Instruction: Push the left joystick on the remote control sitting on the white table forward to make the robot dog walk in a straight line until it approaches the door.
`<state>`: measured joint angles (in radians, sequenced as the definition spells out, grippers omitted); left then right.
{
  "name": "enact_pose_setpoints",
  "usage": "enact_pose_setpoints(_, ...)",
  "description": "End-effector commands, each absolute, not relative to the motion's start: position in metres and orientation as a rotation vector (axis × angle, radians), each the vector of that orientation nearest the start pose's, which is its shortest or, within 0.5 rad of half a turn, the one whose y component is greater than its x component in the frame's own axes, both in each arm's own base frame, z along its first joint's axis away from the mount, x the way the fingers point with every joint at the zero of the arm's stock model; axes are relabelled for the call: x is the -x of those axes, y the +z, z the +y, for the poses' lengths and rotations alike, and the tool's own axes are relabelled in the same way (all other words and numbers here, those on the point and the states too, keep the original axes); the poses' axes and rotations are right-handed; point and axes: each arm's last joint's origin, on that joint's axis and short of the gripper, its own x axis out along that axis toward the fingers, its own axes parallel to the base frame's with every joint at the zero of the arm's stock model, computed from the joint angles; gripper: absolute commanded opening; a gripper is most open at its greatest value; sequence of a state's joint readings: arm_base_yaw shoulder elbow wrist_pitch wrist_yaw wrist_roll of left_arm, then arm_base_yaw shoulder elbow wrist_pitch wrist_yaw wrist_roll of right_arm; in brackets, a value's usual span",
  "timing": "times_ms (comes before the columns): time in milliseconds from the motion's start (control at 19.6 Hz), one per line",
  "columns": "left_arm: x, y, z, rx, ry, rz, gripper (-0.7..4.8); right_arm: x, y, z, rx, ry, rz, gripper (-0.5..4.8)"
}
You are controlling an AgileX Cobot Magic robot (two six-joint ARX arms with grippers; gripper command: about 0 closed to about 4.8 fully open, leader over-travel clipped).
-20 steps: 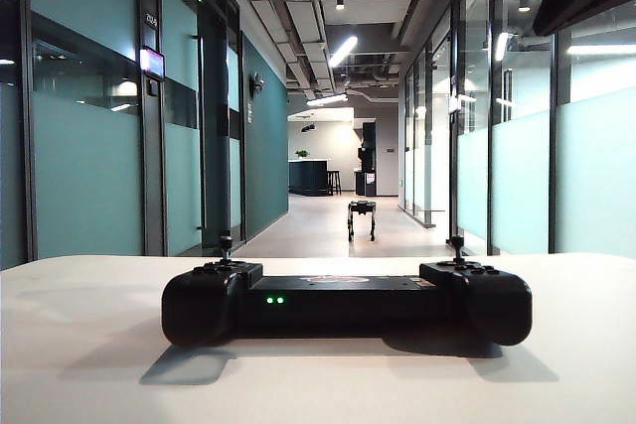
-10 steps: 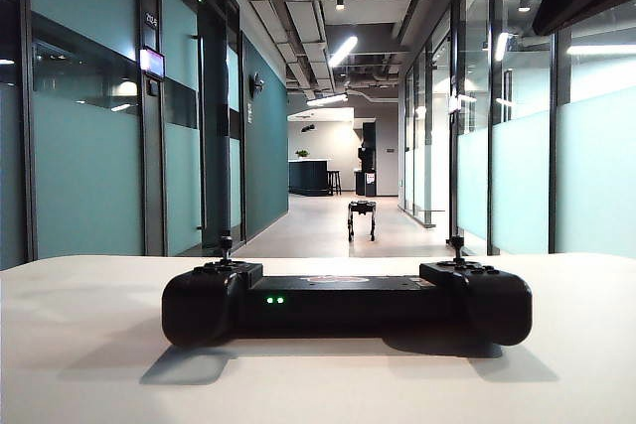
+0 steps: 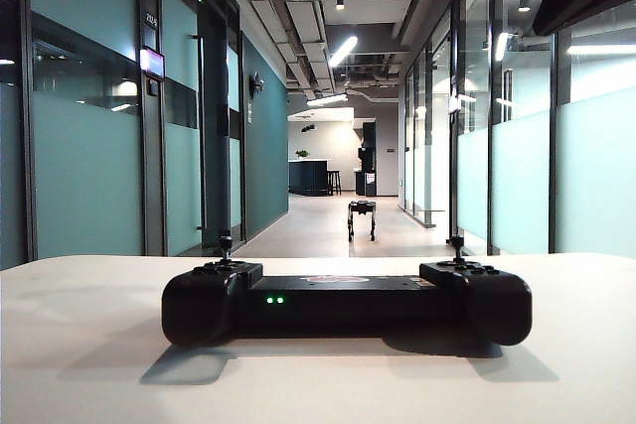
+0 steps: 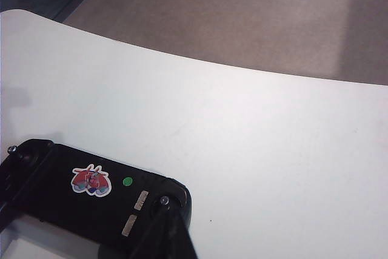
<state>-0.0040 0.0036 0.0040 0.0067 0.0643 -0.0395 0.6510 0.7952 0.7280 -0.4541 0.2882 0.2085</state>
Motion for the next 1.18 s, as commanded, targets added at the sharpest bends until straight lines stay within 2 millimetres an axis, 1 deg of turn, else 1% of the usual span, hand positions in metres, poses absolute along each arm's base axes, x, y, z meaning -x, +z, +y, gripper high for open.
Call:
enact_pose_setpoints(51, -0.097, 0.167, -0.002, 0.034, -0.066, -0.018, -0.05, -0.138, 0.291, 0.094, 0.028, 0.302, 0.478, -0.01)
enact_pose_setpoints(869, -0.097, 0.167, -0.002, 0.034, -0.071, -0.018, -0.05, -0.138, 0.291, 0.094, 0.028, 0.3, 0.477, -0.01)
enact_pose_setpoints(920, -0.097, 0.167, -0.002, 0.034, -0.071, -0.018, -0.05, -0.138, 0.291, 0.092, 0.029, 0.276, 0.472, -0.01)
enact_pose_setpoints(971, -0.097, 0.167, -0.002, 0.034, -0.071, -0.018, -0.05, -0.139, 0.291, 0.089, 0.023, 0.24, 0.452, 0.0)
enact_pose_setpoints(1022, -0.097, 0.167, -0.002, 0.034, -0.071, -0.018, -0.05, -0.141, 0.289, 0.082, -0.007, 0.185, 0.393, 0.0)
enact_pose_setpoints(1073, -0.097, 0.167, -0.002, 0.034, -0.071, -0.018, -0.05, -0.142, 0.287, 0.079, -0.025, 0.173, 0.337, 0.0)
enact_pose_setpoints(1124, -0.097, 0.167, -0.002, 0.034, -0.071, -0.018, -0.05, -0.143, 0.282, 0.073, -0.016, 0.158, 0.233, 0.0)
enact_pose_setpoints(1175, -0.097, 0.167, -0.002, 0.034, -0.071, -0.017, -0.05, -0.142, 0.278, 0.069, 0.002, 0.15, 0.166, -0.01)
